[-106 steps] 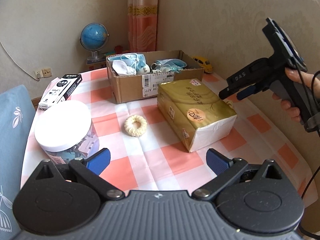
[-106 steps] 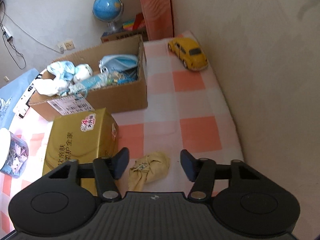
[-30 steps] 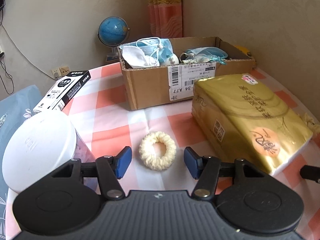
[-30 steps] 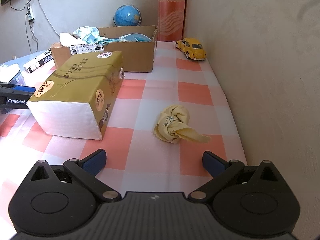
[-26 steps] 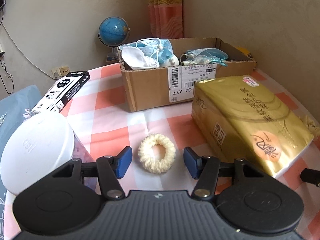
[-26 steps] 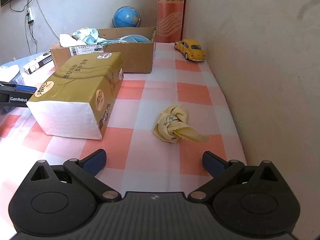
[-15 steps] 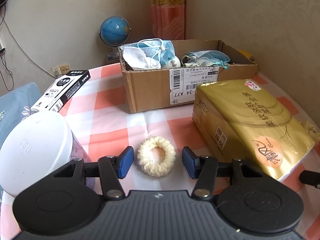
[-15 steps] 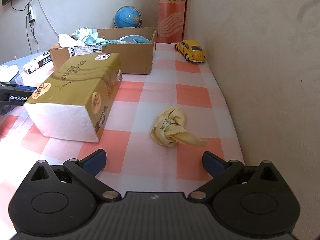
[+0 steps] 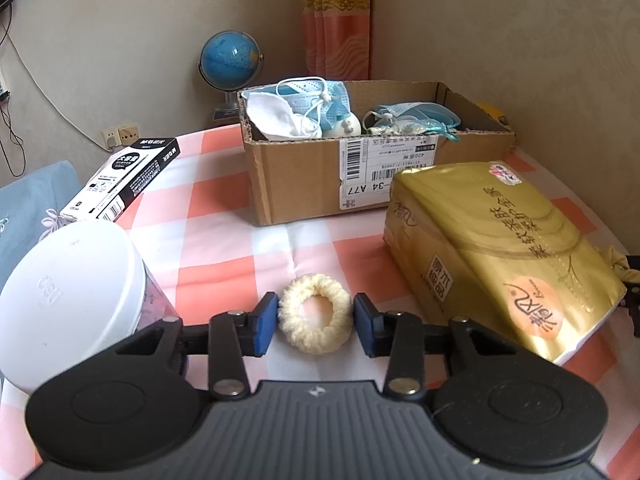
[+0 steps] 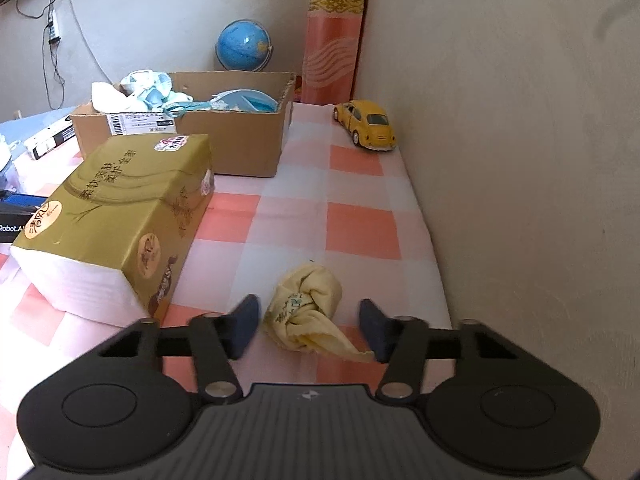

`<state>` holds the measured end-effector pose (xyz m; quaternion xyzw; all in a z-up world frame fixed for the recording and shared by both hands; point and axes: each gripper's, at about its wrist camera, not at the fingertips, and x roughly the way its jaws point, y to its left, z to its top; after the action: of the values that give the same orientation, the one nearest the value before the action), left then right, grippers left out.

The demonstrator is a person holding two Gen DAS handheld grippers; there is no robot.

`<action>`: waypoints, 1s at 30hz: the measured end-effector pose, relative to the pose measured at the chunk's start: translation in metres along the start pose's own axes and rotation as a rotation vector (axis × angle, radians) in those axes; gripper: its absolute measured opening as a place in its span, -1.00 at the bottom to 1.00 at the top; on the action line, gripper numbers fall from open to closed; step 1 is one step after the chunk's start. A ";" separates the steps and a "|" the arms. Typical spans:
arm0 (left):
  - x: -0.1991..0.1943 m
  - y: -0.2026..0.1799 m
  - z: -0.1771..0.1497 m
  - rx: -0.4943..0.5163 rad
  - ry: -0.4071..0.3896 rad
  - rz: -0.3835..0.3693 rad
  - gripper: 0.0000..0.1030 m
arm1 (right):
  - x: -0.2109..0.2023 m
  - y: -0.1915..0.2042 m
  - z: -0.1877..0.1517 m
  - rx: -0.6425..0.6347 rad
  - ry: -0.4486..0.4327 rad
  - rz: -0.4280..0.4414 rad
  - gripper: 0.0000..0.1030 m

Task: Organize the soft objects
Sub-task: 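Close the right tool on the beige cloth while the left tool closes on the cream scrunchie, then carry the scrunchie with the left tool and the beige cloth with the right tool into the box, releasing both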

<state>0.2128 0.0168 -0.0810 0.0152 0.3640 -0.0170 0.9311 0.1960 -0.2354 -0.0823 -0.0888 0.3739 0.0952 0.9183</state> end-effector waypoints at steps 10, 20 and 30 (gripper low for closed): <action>-0.012 0.009 0.004 0.010 0.008 -0.038 -0.40 | -0.015 0.003 0.005 0.003 -0.014 0.003 -0.31; -0.054 0.013 0.053 0.083 -0.073 -0.116 -0.39 | -0.035 -0.001 0.010 0.031 -0.044 0.023 -0.31; -0.021 0.003 0.112 0.107 -0.160 -0.057 -0.20 | -0.046 -0.002 0.015 0.030 -0.064 0.027 -0.31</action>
<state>0.2736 0.0156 0.0158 0.0531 0.2872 -0.0640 0.9543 0.1741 -0.2390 -0.0388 -0.0669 0.3470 0.1048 0.9296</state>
